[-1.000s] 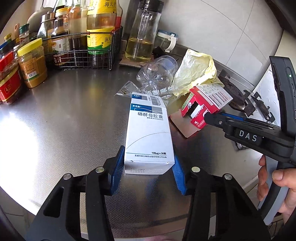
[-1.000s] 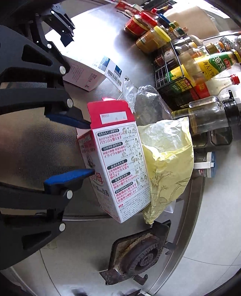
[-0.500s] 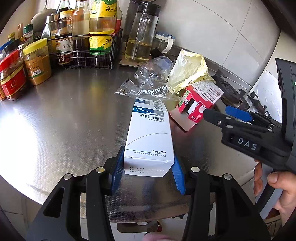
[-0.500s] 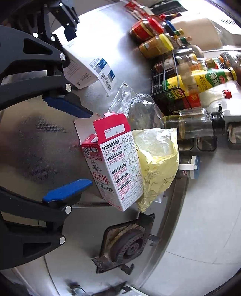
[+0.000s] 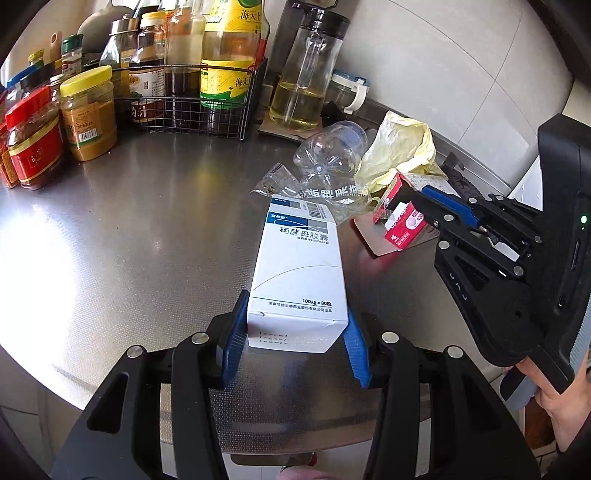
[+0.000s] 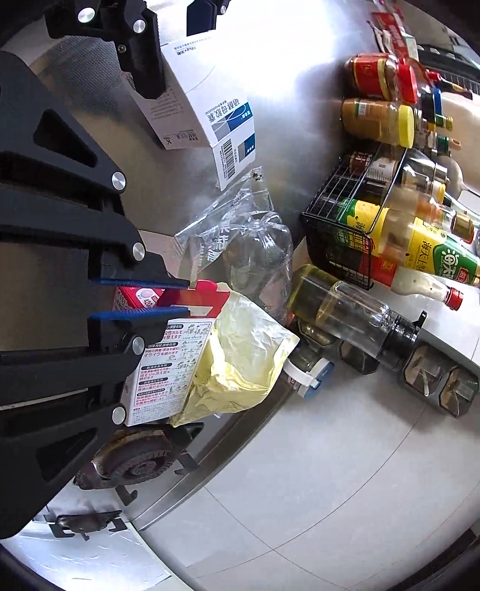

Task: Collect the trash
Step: 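Lower medicine box and milk carton over the floor bin and open both tools, then raise both open tools back to the counter toward the yellow wrapper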

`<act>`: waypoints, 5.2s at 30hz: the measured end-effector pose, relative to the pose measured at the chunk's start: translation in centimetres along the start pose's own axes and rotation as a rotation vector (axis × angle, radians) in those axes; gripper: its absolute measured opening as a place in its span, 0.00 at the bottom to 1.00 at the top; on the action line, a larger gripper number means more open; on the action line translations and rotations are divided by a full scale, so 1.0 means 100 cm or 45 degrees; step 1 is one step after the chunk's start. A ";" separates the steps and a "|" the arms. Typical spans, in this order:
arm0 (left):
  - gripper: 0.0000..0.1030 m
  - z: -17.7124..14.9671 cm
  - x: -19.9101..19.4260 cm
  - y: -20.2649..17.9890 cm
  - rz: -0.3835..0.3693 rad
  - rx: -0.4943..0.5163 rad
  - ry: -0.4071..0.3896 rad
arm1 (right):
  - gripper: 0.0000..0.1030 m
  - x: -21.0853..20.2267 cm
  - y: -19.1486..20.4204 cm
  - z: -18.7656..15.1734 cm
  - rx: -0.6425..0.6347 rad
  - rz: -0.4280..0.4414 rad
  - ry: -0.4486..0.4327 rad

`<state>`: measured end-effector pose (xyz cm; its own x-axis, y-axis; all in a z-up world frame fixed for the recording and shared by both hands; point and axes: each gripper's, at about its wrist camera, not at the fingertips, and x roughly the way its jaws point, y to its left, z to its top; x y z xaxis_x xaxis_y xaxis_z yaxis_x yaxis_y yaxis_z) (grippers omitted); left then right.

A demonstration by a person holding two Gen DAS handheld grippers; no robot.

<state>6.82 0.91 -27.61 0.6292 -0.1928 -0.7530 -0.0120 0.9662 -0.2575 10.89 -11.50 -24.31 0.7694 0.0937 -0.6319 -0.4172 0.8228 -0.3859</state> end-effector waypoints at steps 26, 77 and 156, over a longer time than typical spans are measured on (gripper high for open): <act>0.42 -0.033 -0.110 -0.028 -0.031 0.148 -0.113 | 0.02 -0.168 -0.031 -0.033 0.404 0.117 -0.120; 0.44 -0.314 0.140 0.067 -0.046 0.035 0.732 | 0.06 0.050 0.136 -0.288 0.909 0.387 0.690; 0.79 0.092 0.072 -0.034 0.139 0.010 0.048 | 0.65 0.074 -0.128 -0.045 1.158 0.562 0.388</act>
<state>18.57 -2.22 -26.60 0.5948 -0.0926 -0.7985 -0.0724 0.9831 -0.1679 19.77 -23.86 -27.04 0.4310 0.4465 -0.7842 -0.0137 0.8721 0.4891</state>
